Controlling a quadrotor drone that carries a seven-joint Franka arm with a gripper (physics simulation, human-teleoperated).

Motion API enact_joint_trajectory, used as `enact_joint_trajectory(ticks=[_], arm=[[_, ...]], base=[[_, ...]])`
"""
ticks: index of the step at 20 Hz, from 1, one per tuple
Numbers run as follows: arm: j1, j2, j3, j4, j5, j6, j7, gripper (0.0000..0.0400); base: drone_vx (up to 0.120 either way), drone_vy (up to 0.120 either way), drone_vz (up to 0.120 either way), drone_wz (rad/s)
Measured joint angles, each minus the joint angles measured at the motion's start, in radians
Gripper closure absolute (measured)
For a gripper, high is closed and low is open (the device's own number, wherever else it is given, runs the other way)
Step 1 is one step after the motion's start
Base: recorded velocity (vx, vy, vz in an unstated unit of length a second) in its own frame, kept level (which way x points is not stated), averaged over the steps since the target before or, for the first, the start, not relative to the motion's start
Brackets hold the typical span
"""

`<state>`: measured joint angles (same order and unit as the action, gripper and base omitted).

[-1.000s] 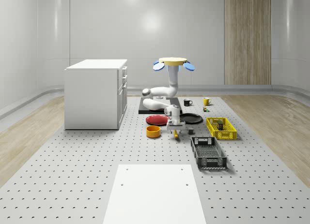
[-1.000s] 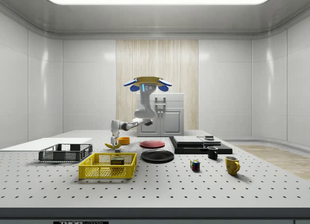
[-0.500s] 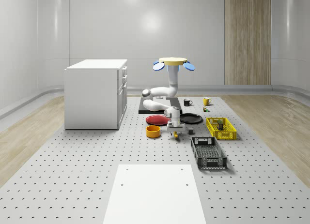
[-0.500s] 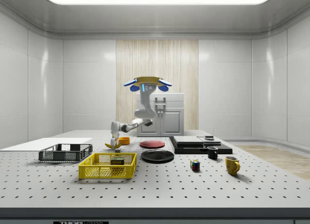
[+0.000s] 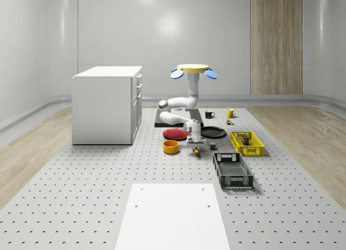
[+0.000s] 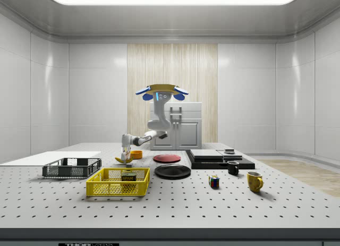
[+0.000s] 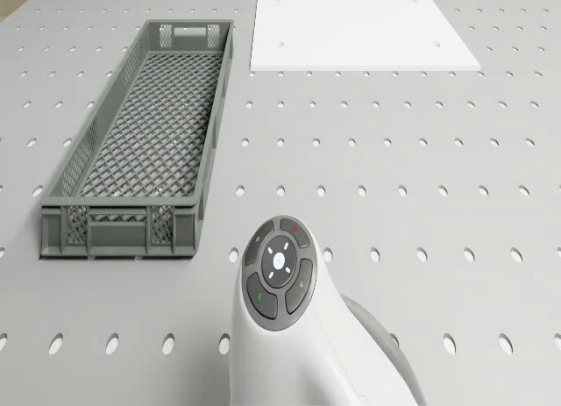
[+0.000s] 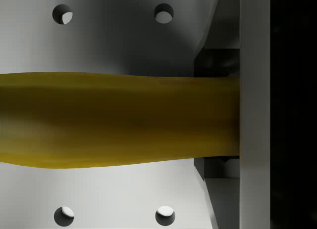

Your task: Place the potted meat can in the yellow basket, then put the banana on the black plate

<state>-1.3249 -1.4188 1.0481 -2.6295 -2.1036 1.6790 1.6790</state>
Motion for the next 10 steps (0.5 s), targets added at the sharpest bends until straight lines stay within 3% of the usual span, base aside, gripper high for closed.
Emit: enact_joint_trajectory(ticks=[6,10], arm=[[0.007,-0.003,0.027,-0.017,0.021,-0.018,0.017,0.0203],[0.017,-0.01,0.069,-0.041,0.06,-0.042,0.017,0.0203]], base=[[0.0,0.0,0.007,0.0],[0.0,0.0,0.12,0.0]])
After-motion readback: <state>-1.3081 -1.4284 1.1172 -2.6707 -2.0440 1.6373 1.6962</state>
